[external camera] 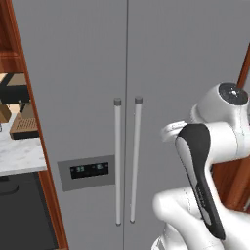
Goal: Take the cake and cupcake from the fridge and place them on the empty tray on the dining counter.
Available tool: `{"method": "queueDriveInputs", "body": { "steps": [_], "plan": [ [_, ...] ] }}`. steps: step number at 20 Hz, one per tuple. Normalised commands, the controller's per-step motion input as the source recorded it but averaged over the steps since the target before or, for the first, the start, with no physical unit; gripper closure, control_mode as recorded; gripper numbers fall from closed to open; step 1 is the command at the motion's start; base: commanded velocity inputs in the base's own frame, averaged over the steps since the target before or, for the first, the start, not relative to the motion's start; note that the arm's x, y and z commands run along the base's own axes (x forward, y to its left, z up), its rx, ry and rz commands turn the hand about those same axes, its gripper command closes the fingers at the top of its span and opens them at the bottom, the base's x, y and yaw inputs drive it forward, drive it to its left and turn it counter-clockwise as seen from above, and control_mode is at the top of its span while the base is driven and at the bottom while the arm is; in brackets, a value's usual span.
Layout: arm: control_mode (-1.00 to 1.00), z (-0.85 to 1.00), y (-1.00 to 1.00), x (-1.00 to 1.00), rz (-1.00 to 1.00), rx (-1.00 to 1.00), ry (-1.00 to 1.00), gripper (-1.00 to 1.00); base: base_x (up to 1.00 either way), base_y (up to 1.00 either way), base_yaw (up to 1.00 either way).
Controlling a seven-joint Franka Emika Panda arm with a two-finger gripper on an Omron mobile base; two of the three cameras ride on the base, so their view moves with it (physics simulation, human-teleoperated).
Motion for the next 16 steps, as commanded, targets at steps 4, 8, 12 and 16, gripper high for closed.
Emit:
{"method": "queueDriveInputs", "body": {
  "steps": [4,8,12,16],
  "plan": [
    [1.0,0.37,0.0,-0.36,0.0,0.01,-0.04,-1.0,-0.45,0.0,-0.01],
    [1.0,0.0,0.0,0.0,0.0,0.0,0.0,-1.0,-1.0,0.03,-0.06],
    [1.0,0.0,0.0,0.0,0.0,0.0,0.0,-1.0,-1.0,0.27,-0.04],
    [-1.0,0.03,0.2,0.0,0.0,0.0,0.0,-1.0,-0.38,0.39,-0.03]
  ]
}}
